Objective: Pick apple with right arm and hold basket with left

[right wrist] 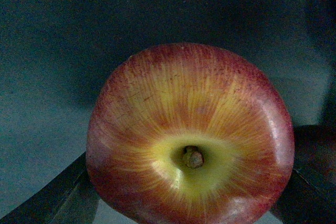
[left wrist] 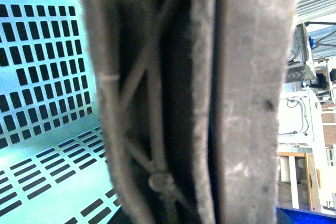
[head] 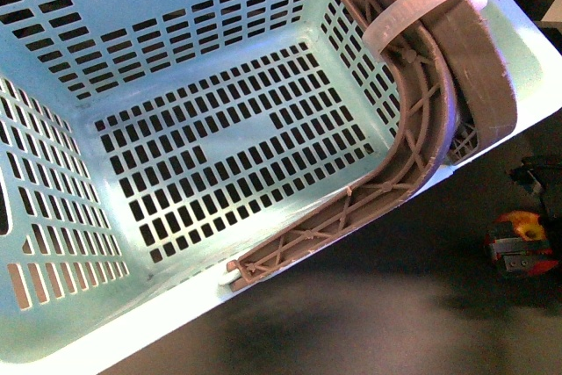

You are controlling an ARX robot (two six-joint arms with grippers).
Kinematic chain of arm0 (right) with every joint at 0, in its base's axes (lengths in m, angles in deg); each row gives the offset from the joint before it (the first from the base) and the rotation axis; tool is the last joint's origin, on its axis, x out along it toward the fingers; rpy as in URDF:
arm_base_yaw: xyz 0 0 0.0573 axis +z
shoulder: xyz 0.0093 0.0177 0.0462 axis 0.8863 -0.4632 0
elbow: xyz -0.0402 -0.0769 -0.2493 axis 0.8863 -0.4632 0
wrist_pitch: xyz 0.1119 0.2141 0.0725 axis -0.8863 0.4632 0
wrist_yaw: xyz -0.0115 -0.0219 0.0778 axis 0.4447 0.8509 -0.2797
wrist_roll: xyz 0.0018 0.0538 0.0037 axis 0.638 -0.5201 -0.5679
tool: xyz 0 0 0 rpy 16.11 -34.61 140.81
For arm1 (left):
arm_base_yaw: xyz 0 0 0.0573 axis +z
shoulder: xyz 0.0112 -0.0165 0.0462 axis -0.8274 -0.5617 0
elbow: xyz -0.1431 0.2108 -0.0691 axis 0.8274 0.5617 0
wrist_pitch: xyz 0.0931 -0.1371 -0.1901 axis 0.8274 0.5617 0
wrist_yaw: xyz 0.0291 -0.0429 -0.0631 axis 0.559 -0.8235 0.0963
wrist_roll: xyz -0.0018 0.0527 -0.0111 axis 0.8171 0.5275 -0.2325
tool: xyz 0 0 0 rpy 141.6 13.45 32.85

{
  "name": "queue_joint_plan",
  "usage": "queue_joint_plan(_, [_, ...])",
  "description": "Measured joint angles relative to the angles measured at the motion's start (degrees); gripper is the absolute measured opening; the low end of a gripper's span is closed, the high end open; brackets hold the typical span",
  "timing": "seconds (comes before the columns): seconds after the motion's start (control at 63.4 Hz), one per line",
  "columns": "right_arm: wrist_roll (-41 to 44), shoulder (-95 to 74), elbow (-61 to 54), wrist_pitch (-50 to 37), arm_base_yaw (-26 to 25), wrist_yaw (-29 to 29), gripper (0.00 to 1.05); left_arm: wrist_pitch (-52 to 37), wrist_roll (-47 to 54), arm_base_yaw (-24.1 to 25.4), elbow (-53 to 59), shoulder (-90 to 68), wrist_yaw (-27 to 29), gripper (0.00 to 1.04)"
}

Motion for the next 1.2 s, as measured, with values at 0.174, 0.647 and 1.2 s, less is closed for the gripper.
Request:
queue_joint_plan(0.174, [0.74, 5.92, -3.28, -1.49, -1.03, -1.44, 0.79, 0.0, 0.02, 0.0, 0.0, 0.0, 0.0, 0.15])
queue_joint_plan(0.647, [-0.39, 40.33, -11.54, 1.9, -4.26, -11.34, 0.79, 0.0, 0.0, 0.0, 0.0, 0.0, 0.02, 0.15])
queue_joint_plan(1.2, [-12.2, 62.2, -8.85, 11.21, 9.53, -10.05, 0.79, 0.0, 0.0, 0.0, 0.0, 0.0, -0.02, 0.15])
